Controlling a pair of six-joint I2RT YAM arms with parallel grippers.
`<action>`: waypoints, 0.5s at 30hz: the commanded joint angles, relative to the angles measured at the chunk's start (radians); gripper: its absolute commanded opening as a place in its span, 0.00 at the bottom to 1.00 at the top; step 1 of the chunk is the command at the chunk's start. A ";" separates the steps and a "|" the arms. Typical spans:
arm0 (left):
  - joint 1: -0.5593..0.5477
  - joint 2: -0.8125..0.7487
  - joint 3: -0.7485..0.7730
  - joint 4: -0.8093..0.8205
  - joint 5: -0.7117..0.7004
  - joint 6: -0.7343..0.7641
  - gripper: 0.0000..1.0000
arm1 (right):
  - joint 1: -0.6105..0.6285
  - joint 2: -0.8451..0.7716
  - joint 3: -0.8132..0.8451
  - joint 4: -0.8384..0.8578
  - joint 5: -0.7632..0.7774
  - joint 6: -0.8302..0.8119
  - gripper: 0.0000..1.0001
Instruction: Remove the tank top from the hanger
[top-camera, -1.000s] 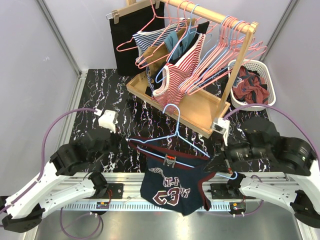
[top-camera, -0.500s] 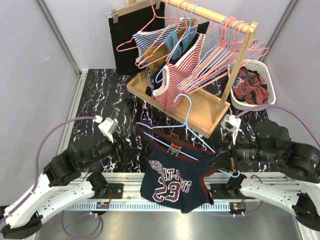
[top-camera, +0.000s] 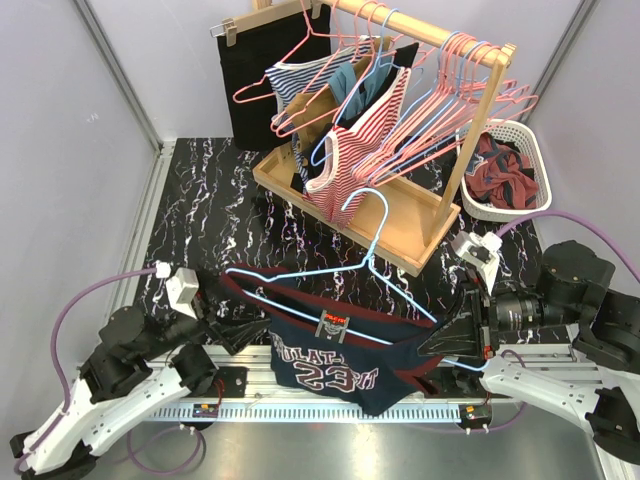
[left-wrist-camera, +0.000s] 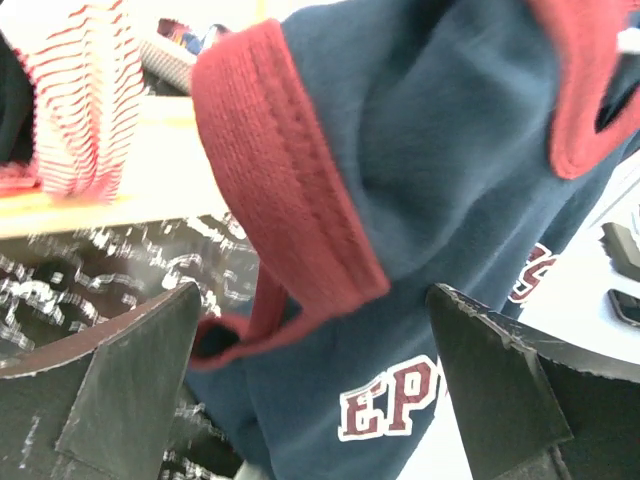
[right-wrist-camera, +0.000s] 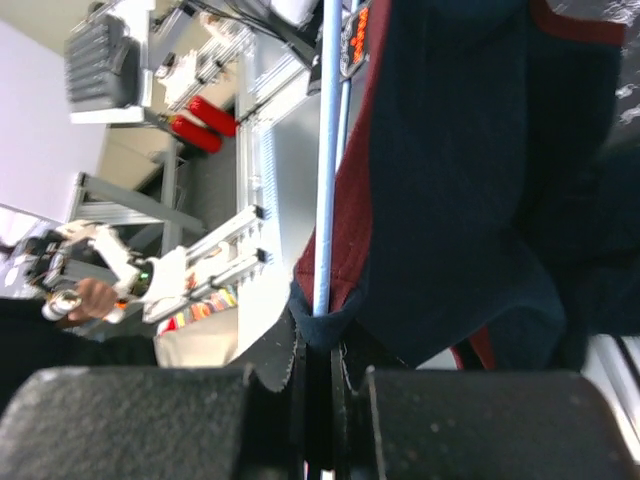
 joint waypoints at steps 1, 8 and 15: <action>0.001 -0.019 -0.044 0.172 0.099 0.024 0.99 | 0.007 0.006 -0.005 0.177 -0.113 0.061 0.00; 0.001 -0.016 -0.044 0.315 0.217 0.010 0.74 | 0.007 0.010 -0.057 0.283 -0.147 0.116 0.00; 0.001 -0.079 -0.007 0.182 0.083 -0.007 0.00 | 0.007 0.009 -0.054 0.245 -0.121 0.098 0.00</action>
